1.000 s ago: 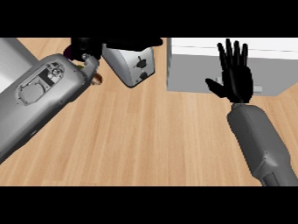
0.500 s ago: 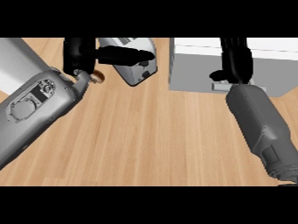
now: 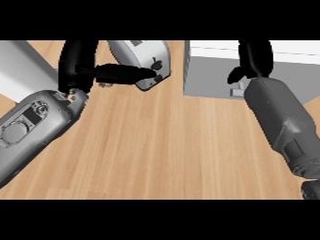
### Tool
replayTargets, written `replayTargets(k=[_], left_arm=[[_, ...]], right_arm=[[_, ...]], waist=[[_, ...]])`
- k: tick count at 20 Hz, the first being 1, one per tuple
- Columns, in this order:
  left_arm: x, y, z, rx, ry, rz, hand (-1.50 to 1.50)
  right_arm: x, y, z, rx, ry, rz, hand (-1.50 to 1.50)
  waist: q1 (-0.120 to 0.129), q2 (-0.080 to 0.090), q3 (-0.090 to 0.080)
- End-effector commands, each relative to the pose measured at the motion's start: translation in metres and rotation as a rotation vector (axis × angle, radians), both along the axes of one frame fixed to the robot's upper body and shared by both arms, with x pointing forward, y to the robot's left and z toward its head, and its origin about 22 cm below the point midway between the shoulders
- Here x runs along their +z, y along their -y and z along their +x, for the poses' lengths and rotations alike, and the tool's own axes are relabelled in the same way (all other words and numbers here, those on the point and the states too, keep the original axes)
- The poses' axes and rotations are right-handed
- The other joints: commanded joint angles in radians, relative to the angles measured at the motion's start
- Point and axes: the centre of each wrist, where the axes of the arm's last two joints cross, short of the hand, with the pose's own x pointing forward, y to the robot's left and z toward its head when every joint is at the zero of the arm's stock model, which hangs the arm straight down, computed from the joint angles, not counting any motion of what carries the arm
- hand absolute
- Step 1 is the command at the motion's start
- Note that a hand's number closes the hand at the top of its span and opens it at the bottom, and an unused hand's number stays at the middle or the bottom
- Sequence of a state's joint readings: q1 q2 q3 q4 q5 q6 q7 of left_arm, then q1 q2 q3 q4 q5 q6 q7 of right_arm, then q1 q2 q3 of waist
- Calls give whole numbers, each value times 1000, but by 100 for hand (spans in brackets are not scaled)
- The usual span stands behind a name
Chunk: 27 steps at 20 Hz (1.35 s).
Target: Pick up the can, place it into the drawer and close the drawer
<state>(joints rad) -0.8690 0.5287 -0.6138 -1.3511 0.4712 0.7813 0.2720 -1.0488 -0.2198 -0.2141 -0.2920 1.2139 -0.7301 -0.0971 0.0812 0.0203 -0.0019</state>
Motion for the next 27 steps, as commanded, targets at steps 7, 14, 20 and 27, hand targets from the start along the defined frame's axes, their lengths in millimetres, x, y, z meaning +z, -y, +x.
replayTargets(k=[7, 14, 20, 27], left_arm=[[-17, -8, -10, -8, -1, 1, -150], [-16, -23, -12, -6, -9, 0, -150], [-18, -20, -17, 4, -7, -27, -150], [-28, -38, -26, 50, -11, -9, -150]], right_arm=[[39, -28, 16, 92, 62, 188, -150], [44, -42, 17, 169, 102, 438, -150], [45, -59, 17, 241, 95, 679, -150], [50, -39, 20, 287, 84, 829, -150]], waist=[[19, 13, 6], [13, 9, 7], [-3, -2, 7], [-35, -10, 3]])
